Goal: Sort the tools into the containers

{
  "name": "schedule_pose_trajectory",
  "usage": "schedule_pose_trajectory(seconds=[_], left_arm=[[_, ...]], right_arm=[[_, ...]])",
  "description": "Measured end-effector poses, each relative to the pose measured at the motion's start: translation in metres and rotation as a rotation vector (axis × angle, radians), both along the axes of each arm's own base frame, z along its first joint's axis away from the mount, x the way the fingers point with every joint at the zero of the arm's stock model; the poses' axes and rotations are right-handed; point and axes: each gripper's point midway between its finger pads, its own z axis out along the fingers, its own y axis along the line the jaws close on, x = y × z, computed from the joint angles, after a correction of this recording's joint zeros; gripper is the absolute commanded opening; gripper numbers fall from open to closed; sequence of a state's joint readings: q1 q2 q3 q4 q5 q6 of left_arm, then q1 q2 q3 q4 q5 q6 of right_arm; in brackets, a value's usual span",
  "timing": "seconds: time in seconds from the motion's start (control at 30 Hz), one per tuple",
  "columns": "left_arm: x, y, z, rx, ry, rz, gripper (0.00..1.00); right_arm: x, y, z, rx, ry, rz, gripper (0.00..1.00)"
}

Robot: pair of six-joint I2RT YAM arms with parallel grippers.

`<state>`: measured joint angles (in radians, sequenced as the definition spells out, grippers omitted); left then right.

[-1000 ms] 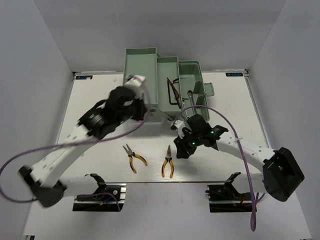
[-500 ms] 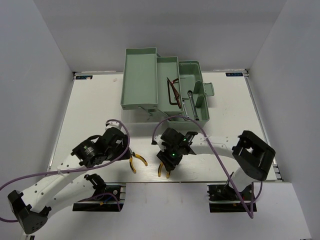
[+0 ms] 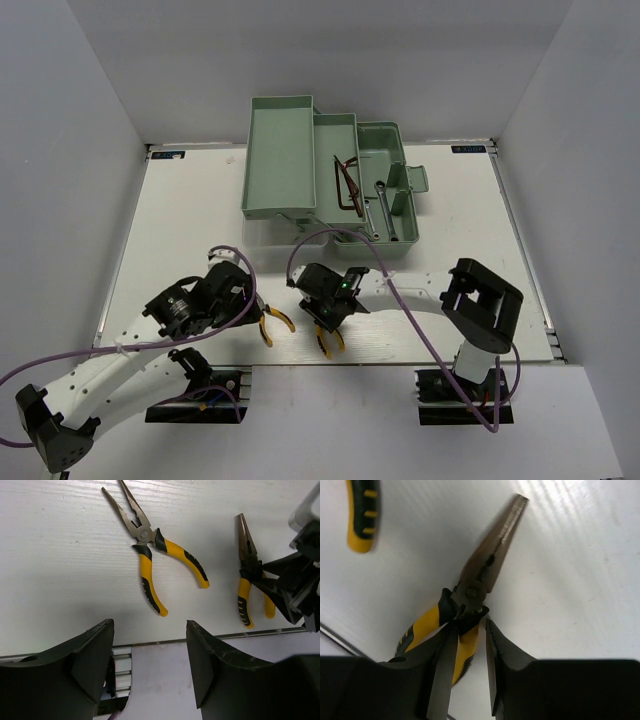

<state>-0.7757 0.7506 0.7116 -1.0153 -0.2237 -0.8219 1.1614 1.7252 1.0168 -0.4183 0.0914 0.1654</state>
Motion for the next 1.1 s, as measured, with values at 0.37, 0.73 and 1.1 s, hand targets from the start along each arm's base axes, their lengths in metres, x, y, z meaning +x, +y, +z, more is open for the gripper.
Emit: schedule_pose_trajectory(seconds=[0.37, 0.73, 1.1], left_arm=[[0.000, 0.000, 0.006, -0.033, -0.024, 0.009, 0.70], [0.001, -0.008, -0.003, -0.046, -0.004, -0.003, 0.68], [-0.001, -0.013, -0.040, 0.013, 0.091, -0.006, 0.64]], right_arm=[[0.012, -0.003, -0.004, -0.027, -0.050, -0.042, 0.00], [-0.002, -0.047, 0.032, 0.025, -0.015, 0.201, 0.00], [0.016, 0.040, 0.228, 0.419, -0.233, 0.473, 0.00]])
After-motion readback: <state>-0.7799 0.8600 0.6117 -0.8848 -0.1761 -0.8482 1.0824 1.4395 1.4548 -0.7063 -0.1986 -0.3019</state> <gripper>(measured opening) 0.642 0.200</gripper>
